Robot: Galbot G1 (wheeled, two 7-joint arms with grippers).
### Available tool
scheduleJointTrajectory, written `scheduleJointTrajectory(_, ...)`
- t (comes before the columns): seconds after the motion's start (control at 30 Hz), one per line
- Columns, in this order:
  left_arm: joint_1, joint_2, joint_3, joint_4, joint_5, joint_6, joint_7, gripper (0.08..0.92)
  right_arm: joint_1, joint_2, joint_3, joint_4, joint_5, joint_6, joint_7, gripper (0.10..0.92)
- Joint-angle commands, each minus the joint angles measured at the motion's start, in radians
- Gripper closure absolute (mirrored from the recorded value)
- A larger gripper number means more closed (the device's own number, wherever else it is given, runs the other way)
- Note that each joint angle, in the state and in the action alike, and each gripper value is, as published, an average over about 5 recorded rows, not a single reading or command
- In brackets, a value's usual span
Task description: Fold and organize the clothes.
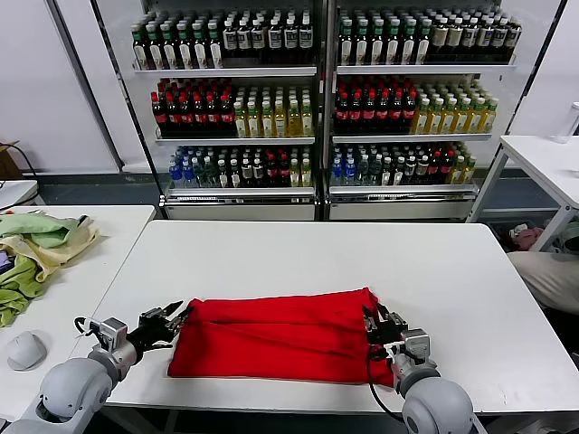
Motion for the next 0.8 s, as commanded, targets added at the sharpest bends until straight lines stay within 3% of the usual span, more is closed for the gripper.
scheduleJointTrajectory(0.03,0.073,-0.072,0.066,-0.134,-0.057,-0.035,-0.433,0.463,-0.080,0.007,0.053,0.117,-0.034,-0.001,-0.007,0.436)
scheduleJointTrajectory(0.2,0.082,-0.146,0.149,-0.161,-0.105,-0.023,-0.592,0.316,-0.094,0.022,0.047,0.111,-0.056,0.008,-0.011,0.298)
scheduleJointTrajectory(0.4,0.064,-0.172,0.170,-0.121,-0.151,-0.003,-0.609,0.188,-0.087,0.029,0.037,0.100,-0.073,0.015,-0.014,0.207)
scheduleJointTrajectory(0.8,0.057,-0.185,0.156,-0.103,-0.288,0.030,-0.615,0.177,-0.094,0.037,0.030,0.082,-0.105,0.028,-0.017,0.203)
